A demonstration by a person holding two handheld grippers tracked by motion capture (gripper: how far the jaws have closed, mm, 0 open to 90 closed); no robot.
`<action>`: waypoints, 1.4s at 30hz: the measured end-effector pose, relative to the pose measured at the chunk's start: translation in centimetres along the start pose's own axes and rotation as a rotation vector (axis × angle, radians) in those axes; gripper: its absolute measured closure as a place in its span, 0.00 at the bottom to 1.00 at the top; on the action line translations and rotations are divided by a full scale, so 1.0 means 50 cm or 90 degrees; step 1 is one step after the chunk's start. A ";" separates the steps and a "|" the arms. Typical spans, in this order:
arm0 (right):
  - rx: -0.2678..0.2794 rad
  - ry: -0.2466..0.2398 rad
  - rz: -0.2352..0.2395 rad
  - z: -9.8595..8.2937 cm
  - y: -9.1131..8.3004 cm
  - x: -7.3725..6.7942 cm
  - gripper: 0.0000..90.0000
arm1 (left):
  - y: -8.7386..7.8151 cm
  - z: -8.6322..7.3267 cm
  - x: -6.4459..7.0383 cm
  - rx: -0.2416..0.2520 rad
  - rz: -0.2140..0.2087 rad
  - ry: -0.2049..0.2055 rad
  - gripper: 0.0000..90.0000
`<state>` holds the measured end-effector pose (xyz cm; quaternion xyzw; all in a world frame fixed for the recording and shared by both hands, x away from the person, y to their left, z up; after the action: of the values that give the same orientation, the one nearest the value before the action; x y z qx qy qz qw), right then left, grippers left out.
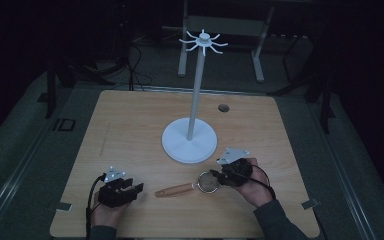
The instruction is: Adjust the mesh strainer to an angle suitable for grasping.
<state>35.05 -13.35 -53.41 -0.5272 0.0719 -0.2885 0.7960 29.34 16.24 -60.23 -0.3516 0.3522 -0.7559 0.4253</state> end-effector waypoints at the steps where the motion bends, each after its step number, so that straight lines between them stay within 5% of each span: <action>1: -0.002 -0.005 0.001 0.002 0.001 -0.001 0.60 | 0.000 0.000 0.000 0.001 0.000 -0.001 0.55; 22: -0.054 -0.106 0.010 0.036 0.039 -0.034 0.58 | 0.001 0.000 0.000 0.000 -0.001 0.000 0.55; 42: -0.093 -0.190 0.071 0.060 0.094 -0.112 0.56 | -0.001 0.000 0.000 0.000 -0.002 -0.001 0.55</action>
<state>33.51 -6.68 -57.30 -0.6159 0.0029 -0.1567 0.7721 29.35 16.26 -60.20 -0.3526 0.3512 -0.7563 0.4246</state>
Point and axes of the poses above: each handheld gripper's, and its own axes: y roughly forward along the jaws, z roughly out of its top, x roughly to its right, the point moved 8 cm from there along y, roughly forward along the jaws, and after that the axes turned 15 degrees about -x, right-handed, at the moved point
